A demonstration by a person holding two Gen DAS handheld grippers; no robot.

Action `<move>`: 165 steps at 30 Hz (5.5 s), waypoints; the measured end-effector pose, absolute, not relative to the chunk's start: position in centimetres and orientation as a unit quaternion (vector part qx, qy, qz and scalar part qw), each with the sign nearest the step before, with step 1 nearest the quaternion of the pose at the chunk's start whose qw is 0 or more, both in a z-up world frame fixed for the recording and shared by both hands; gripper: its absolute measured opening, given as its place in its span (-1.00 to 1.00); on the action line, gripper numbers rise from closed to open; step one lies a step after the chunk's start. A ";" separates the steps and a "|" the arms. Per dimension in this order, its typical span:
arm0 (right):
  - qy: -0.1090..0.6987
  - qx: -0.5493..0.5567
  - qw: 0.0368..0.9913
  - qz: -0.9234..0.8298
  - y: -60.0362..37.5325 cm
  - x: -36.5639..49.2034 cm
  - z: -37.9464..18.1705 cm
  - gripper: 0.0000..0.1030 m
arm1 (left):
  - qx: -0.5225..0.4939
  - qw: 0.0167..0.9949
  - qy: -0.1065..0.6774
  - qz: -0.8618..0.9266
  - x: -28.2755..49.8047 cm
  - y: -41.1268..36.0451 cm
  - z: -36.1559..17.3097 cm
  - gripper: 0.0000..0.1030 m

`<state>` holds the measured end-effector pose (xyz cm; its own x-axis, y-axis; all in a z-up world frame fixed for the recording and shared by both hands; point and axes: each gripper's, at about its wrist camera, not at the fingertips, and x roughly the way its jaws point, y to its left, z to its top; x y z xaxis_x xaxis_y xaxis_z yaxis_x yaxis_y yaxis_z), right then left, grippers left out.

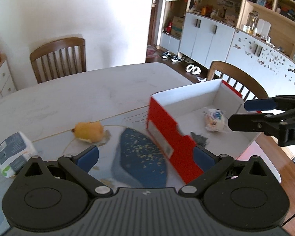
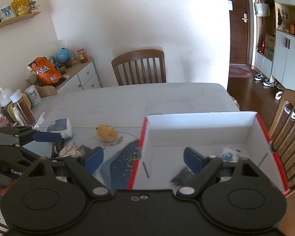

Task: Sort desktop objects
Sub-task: 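Withdraw both tools from the box back toward the table items, then grasp the silver foil wrapper with the right tool while the left grasps the blue biscuit pack, then lift the foil wrapper and biscuit pack with both tools over the red box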

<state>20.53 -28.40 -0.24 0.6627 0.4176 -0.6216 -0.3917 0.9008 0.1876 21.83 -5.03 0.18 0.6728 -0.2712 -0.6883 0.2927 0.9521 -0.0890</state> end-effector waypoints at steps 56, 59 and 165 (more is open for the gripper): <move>0.357 -0.036 0.892 0.274 -10.7 20.5 -6.4 0.72 | 0.016 0.908 0.408 -0.093 18.6 10.2 -10.1 0.99; 0.356 -0.041 0.892 0.277 -9.8 20.8 -6.7 0.72 | 0.022 0.908 0.408 -0.088 18.9 9.7 -10.7 0.99; 0.391 0.021 0.883 0.258 -11.1 24.1 -4.8 -0.40 | 0.038 0.937 0.342 -0.067 17.4 4.5 -7.2 0.51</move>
<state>24.09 -11.08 -4.82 0.5606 0.4726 -0.6800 -0.4394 0.8658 0.2395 17.41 4.47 -7.18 0.7575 -0.0988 -0.6453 0.1513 0.9881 0.0263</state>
